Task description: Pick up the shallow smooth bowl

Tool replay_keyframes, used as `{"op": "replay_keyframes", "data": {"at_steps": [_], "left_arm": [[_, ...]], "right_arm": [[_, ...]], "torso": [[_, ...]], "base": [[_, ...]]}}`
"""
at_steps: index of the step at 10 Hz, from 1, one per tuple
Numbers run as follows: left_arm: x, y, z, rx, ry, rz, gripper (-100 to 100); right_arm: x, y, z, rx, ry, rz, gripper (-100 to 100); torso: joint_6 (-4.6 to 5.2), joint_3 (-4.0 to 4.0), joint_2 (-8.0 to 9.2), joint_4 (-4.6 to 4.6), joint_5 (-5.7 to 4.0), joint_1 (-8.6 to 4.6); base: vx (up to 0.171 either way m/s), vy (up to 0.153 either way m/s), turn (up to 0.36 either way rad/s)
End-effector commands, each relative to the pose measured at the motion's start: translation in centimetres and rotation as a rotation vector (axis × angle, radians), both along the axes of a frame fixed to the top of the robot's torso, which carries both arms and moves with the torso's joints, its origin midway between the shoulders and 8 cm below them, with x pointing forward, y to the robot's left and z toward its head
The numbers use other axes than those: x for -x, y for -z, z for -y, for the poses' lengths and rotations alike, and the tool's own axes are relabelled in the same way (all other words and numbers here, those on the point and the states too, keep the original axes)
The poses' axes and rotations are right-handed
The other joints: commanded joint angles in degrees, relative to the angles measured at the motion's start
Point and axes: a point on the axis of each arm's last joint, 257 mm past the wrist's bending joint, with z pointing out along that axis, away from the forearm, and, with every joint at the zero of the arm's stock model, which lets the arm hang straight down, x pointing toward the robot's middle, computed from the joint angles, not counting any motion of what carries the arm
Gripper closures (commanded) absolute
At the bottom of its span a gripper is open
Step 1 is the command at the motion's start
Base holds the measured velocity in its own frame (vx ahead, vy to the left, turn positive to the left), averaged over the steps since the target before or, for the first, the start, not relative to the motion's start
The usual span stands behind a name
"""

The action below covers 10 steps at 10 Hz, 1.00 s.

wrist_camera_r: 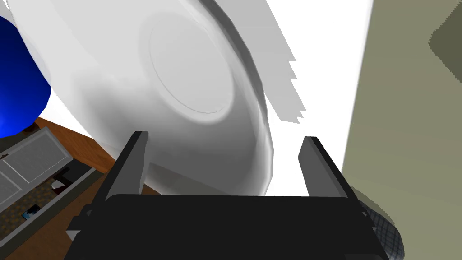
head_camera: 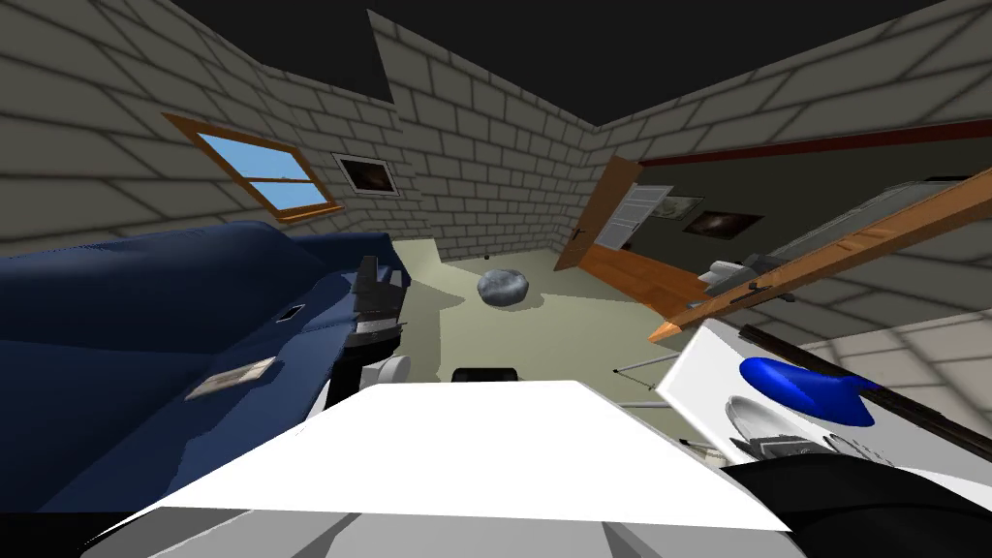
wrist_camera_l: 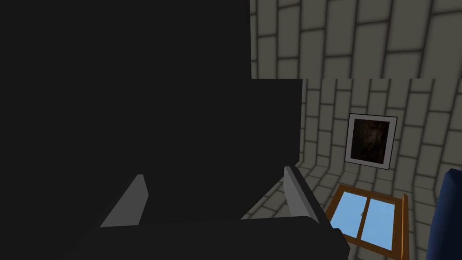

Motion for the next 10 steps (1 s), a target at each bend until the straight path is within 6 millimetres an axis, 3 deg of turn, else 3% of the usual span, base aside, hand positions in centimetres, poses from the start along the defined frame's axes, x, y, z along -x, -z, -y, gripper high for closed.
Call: {"op": "replay_keyframes", "data": {"at_steps": [1,3,4,8,9,10], "left_arm": [[0.0,0.0,0.0,0.000,0.000,0.000,0],[0.0,0.0,0.0,0.000,0.000,0.000,0],[0.0,0.0,0.0,0.000,0.000,0.000,0],[0.0,0.0,0.0,0.000,0.000,0.000,0],[0.0,0.0,0.0,0.000,0.000,0.000,0],[0.0,0.0,0.0,0.000,0.000,0.000,0]], "right_arm": [[2.4,-0.4,0.9,0.022,0.076,-0.007,-100],[2.1,-0.4,0.9,0.019,0.074,0.000,-100],[2.1,-0.4,0.9,0.019,0.079,0.002,100],[2.1,-0.4,0.9,0.018,0.081,0.003,100],[2.1,-0.4,0.9,0.017,0.081,0.004,0],[0.0,-0.1,0.1,0.004,0.008,0.001,100]], "torso": [[0.00,0.00,0.00,0.00,0.00,0.00],[-0.06,0.04,0.09,0.01,0.02,0.09],[0.05,-0.09,-0.14,-0.04,-0.02,-0.07],[-0.02,-0.30,-0.47,-0.14,-0.05,-0.24],[-0.02,-0.30,-0.48,-0.14,-0.04,-0.23],[-0.03,-0.31,-0.49,-0.15,-0.03,-0.22]], "base": [[-0.151,0.063,0.381],[-0.113,0.050,0.248],[-0.011,0.005,-0.017],[-0.001,0.002,0.000],[0.000,0.000,0.000],[0.168,-0.074,-0.316]]}}
